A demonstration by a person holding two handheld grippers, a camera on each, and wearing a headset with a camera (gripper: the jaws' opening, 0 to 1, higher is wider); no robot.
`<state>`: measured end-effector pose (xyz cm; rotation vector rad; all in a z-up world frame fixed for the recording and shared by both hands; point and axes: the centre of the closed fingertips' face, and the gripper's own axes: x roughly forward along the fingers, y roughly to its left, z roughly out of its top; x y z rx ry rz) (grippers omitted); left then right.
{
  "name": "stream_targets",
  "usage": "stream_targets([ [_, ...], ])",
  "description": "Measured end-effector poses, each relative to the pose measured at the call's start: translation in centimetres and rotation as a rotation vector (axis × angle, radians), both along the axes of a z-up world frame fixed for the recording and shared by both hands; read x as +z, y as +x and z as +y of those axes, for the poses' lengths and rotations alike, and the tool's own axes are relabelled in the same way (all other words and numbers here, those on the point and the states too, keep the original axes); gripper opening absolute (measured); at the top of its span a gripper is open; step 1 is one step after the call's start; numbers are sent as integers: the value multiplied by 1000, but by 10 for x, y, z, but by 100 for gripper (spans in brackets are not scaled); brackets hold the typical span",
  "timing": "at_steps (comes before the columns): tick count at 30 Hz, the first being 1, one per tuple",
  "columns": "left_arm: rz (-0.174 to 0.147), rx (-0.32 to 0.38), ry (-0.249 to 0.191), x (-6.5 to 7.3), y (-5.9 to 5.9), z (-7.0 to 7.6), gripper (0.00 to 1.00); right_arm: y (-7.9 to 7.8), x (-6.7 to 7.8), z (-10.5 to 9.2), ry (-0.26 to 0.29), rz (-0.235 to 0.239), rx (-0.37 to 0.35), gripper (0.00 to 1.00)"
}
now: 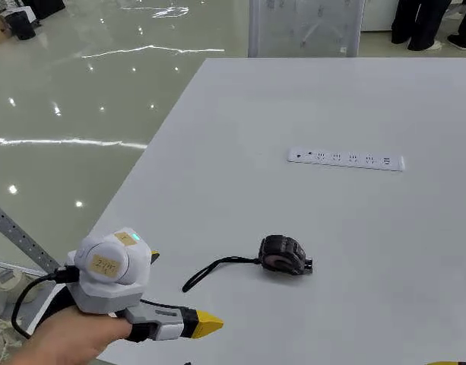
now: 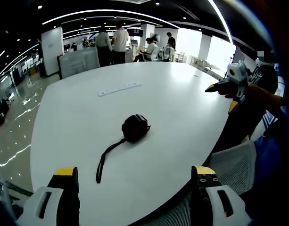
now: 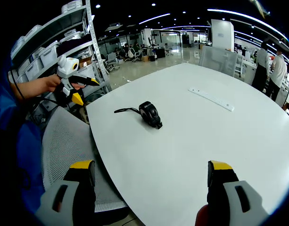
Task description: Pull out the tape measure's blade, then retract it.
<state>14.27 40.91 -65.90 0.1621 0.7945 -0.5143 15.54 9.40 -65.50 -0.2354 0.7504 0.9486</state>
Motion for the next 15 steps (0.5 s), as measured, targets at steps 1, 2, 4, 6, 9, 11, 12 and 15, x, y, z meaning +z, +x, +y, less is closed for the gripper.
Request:
stream_targets([
  [1, 0, -3, -1, -1, 2, -2, 95, 1, -1, 2, -2, 0, 7, 96],
  [2, 1, -5, -5, -1, 3, -3, 95, 1, -2, 3, -2, 1, 11, 96],
  [4, 0, -10, -7, -2, 6, -6, 95, 2, -2, 6, 2, 2, 19, 96],
  [6, -2, -15, -10, -2, 9, -8, 95, 3, -5, 9, -3, 4, 29, 95],
  [9, -6, -21, -15, -3, 14, -12, 94, 5, -8, 11, -14, 5, 41, 95],
  [11, -7, -26, -15, -4, 18, -15, 94, 7, -10, 12, -19, 5, 48, 95],
  [12, -7, -28, -14, -5, 19, -16, 94, 8, -10, 12, -19, 6, 50, 95],
  [15, -6, -40, -14, -7, 24, -20, 94, 10, -13, 13, -23, 7, 58, 94],
])
